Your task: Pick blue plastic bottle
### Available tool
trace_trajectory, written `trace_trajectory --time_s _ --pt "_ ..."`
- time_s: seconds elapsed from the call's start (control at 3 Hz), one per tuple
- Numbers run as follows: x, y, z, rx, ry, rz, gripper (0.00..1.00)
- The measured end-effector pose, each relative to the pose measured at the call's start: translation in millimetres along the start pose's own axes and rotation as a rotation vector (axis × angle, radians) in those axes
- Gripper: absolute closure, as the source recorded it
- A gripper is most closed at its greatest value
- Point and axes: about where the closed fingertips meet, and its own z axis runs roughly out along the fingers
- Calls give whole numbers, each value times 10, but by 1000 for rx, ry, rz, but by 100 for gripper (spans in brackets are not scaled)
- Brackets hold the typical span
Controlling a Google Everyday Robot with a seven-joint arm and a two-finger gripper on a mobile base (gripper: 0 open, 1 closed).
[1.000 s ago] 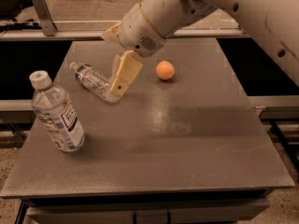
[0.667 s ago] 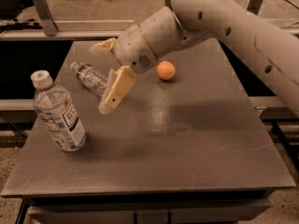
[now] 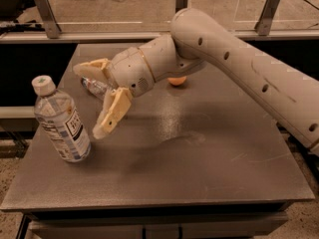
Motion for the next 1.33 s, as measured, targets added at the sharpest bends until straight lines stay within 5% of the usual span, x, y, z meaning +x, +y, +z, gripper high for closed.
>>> trace_trajectory --time_s 0.33,1.0,1.33 --pt "-34 97 117 -37 -73 18 0" --pt "-331 318 402 -87 -194 -3 42" --pt "-466 441 586 -119 -179 -12 64"
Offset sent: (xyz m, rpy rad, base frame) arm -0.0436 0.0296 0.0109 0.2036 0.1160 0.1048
